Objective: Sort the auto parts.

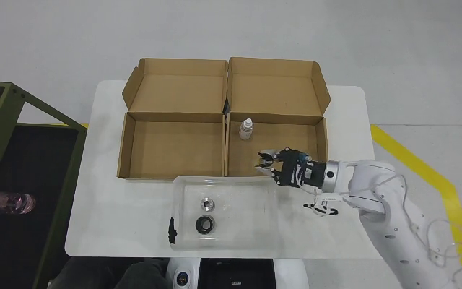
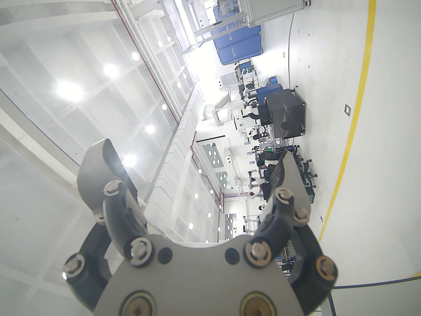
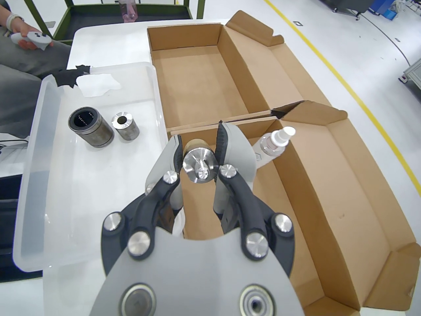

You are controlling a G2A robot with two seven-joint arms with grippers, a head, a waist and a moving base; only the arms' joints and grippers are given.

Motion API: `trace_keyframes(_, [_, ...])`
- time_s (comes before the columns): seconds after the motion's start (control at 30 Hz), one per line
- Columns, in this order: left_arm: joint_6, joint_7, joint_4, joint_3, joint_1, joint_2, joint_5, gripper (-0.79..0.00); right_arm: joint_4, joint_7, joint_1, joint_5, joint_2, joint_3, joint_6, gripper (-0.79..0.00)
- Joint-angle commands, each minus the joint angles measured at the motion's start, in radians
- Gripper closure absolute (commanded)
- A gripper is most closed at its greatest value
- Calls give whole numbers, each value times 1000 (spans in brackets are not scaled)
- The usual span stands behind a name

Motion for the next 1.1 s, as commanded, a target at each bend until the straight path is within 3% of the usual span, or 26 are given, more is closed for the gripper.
trace_keyframes(0.0, [0, 0, 0, 0, 0, 0, 0, -785, 10, -10, 1, 22, 1, 8, -5, 0])
trace_keyframes(0.4, [0, 0, 0, 0, 0, 0, 0, -785, 96, -31, 59, 89, 0, 8, 27, 0])
trace_keyframes(1.07, [0, 0, 0, 0, 0, 0, 0, -785, 286, 37, 216, 72, -22, -102, 120, 0])
